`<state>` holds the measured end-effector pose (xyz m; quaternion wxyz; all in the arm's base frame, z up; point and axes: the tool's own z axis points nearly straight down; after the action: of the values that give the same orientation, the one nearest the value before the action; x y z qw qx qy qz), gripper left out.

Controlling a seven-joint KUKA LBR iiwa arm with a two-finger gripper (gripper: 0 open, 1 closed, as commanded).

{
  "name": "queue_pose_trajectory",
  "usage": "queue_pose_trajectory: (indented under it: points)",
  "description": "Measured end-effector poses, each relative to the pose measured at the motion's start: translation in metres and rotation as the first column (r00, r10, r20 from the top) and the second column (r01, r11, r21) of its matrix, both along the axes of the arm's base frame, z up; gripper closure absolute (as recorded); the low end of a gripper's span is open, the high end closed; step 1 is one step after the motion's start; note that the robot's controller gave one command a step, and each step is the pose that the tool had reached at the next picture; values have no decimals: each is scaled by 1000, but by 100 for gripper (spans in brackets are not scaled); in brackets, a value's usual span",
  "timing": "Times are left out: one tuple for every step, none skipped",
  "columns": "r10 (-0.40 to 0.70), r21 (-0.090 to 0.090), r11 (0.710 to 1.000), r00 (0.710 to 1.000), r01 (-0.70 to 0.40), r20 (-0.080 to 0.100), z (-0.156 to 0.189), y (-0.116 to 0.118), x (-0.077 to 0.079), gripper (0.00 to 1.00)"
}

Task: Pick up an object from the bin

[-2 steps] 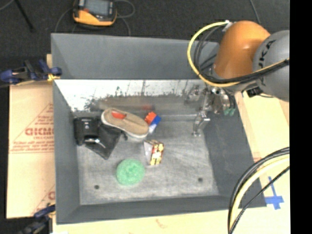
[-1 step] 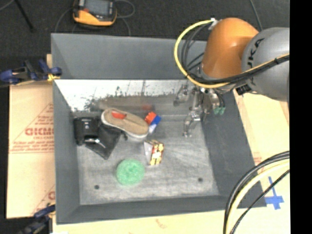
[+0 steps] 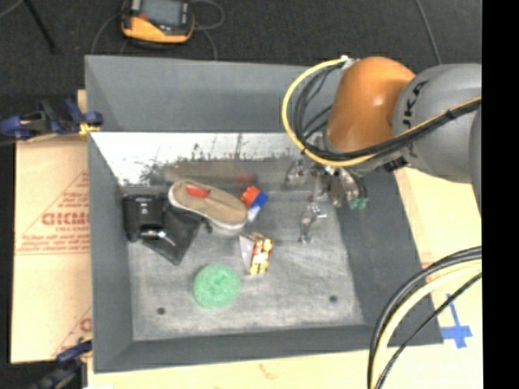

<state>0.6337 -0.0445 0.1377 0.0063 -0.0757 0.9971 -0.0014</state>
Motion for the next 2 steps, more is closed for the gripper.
queue_pose_trajectory:
  points:
    - [173, 1, 985, 985, -173, -12, -33, 32, -15, 0]
    - [342, -2, 940, 939, -342, -7, -50, 66, -6, 0]
